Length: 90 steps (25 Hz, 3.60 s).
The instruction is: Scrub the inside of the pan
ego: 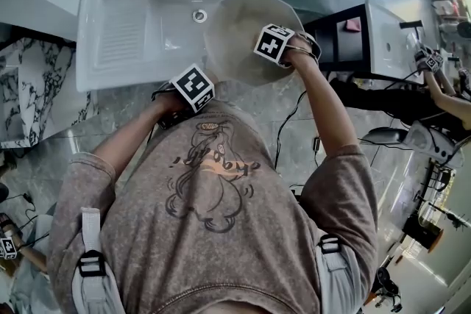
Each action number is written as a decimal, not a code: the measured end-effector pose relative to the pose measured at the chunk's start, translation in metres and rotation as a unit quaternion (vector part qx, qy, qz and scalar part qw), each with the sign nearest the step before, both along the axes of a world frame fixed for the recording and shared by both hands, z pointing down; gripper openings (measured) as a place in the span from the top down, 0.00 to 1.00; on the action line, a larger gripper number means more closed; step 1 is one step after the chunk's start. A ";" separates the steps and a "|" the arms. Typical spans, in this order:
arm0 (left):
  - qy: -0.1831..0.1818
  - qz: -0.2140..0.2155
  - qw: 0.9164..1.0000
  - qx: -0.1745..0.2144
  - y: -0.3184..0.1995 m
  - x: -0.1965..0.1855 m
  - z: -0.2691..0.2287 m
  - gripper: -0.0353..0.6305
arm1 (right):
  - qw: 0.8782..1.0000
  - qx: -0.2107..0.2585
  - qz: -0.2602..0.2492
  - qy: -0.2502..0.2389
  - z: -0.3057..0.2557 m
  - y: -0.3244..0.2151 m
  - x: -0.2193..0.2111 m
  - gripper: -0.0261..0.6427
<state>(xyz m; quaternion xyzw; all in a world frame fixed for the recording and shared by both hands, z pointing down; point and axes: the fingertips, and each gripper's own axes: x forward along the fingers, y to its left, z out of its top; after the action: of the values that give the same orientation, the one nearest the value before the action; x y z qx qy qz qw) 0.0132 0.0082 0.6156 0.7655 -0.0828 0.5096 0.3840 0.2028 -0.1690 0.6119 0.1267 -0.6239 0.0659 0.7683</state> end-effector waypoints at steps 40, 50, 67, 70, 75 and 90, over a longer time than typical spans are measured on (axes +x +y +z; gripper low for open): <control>-0.003 -0.009 1.000 0.004 -0.002 -0.003 0.002 0.88 | 0.964 -0.087 0.081 -0.236 0.001 0.059 -0.114 0.75; -0.009 -0.027 1.000 0.004 -0.007 -0.009 -0.004 0.88 | 0.949 -0.029 0.105 -0.294 -0.027 0.033 -0.127 0.75; -0.045 -0.110 0.993 -0.001 -0.010 -0.052 -0.008 0.88 | 0.918 0.063 0.128 -0.371 -0.074 0.010 -0.117 0.75; -0.048 -0.136 0.990 -0.006 -0.010 -0.063 -0.008 0.88 | 0.901 0.088 0.154 -0.397 -0.085 0.007 -0.108 0.75; -0.054 -0.183 0.982 -0.009 -0.014 -0.082 -0.009 0.88 | 0.855 0.122 0.228 -0.450 -0.093 0.014 -0.091 0.75; -0.054 -0.297 0.953 0.023 -0.038 -0.116 -0.022 0.88 | 0.774 0.192 0.375 -0.473 -0.053 0.058 -0.065 0.75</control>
<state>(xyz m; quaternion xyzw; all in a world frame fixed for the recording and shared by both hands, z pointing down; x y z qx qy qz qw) -0.1028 -0.0301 0.5936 0.6865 -0.3391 0.4106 0.4952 0.1378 -0.1109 0.5594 0.4485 -0.8112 0.2797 0.2502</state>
